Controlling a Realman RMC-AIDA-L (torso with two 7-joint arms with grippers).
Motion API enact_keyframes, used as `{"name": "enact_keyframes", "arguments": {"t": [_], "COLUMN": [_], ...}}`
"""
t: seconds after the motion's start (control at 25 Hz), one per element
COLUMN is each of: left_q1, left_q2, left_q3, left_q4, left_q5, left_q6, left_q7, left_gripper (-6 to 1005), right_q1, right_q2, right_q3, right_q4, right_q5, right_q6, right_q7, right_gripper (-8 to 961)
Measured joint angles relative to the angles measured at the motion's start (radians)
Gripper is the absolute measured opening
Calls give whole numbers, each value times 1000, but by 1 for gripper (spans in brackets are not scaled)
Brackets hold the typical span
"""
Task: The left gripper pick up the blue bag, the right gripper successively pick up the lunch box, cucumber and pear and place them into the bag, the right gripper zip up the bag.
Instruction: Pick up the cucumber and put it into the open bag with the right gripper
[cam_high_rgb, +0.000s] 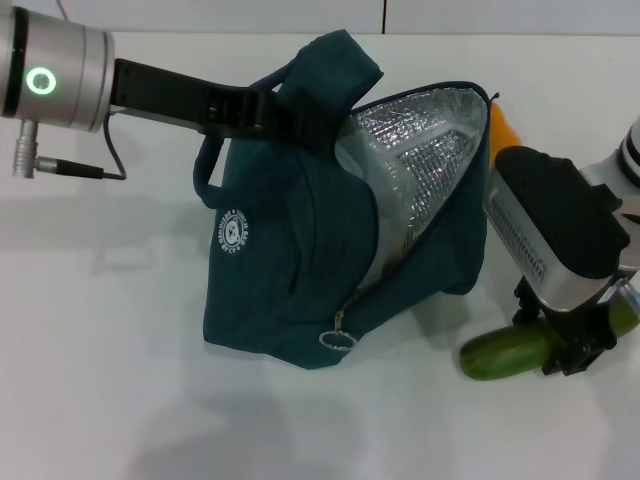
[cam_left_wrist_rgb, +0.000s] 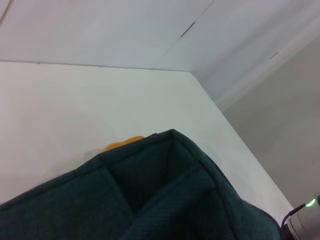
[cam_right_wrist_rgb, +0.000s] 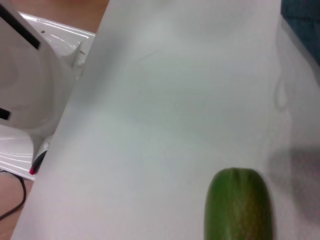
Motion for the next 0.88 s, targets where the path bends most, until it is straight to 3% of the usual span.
{"name": "enact_keyframes", "arguments": {"t": [0.48, 0.88], "left_q1": [3, 2], "left_q2": [4, 7], "left_q3": [-1, -3], "left_q4": [1, 6], "left_q5": [0, -3], "left_q6": [-1, -1], "left_q7": [1, 1], "left_gripper": [55, 55], "right_q1": [5, -11], "right_q2": [-8, -11], "right_q3": [11, 124], "right_q4": [-91, -256], "right_q5": [-18, -42], "right_q6": [-16, -175], "right_q7": [39, 56], "right_gripper": [548, 549]}}
